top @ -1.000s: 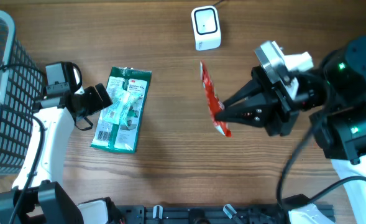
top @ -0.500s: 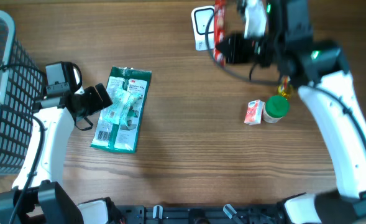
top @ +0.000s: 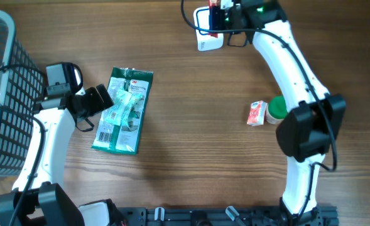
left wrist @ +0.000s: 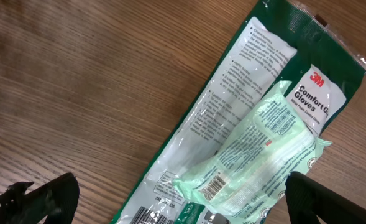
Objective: Scan the item barcode
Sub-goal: 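Lift the Nescafe sachet with right gripper and hold it to the scanner, then lower the sachet beside the tissue pack and release it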
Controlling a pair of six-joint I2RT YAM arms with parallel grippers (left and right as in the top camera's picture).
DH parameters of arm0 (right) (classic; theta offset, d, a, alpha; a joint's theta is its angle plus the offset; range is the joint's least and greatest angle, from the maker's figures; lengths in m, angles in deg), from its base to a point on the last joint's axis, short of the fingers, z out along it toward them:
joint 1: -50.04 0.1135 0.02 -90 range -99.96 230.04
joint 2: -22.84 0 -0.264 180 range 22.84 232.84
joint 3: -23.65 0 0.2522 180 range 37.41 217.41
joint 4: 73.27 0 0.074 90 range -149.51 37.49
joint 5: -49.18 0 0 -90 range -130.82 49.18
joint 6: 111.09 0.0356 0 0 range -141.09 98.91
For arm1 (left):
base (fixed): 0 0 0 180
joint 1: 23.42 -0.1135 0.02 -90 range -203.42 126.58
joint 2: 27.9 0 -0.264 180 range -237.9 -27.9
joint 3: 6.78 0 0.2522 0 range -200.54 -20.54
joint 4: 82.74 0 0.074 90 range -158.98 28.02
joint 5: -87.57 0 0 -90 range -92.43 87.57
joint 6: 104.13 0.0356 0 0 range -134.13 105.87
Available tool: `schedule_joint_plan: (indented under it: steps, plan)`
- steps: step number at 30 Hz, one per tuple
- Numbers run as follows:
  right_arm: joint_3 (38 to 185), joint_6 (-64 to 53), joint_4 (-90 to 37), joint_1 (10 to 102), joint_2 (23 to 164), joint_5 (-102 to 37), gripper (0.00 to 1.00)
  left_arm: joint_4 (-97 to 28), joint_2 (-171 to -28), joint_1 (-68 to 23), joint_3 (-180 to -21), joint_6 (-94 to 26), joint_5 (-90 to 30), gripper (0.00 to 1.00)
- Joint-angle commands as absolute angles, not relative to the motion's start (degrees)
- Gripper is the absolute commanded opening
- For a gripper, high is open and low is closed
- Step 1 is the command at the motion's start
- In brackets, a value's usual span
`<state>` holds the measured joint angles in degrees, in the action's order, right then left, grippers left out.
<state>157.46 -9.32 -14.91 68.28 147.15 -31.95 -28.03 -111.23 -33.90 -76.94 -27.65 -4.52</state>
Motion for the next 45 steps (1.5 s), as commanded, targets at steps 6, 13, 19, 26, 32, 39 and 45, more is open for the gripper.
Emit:
schedule_joint_plan:
  steps: [6,13,19,26,32,39,45]
  plan:
    - [157.76,-7.71,-16.77,68.8,156.73,-33.09,0.04,-28.08,-111.38,-33.71,-76.7,-26.51,-4.96,1.0]
    - [157.76,-7.42,-17.03,68.89,159.87,-33.09,0.05,-28.08,-111.38,-33.71,-76.7,-26.51,-4.96,1.0]
    - [157.78,-5.74,-8.83,67.64,153.6,-26.49,0.04,-28.08,-111.38,-33.71,-76.7,-26.51,-4.96,1.0]
    - [157.78,-9.19,17.33,64.39,141.75,-27.25,0.06,-28.08,-111.38,-33.71,-76.7,-26.51,-4.96,1.0]
    - [151.21,-2.61,31.19,64.19,141.86,-45.7,0.06,-28.08,-111.38,-33.71,-76.7,-26.51,-4.96,1.0]
    - [136.56,-0.04,23.19,64.41,141.86,-43.84,0.06,-28.08,-111.38,-33.71,-76.7,-26.51,-4.96,1.0]
    - [129.39,1.91,12.59,64.43,141.86,-42.57,0.1,-28.08,-111.38,-33.71,-76.7,-26.51,-4.96,1.0]
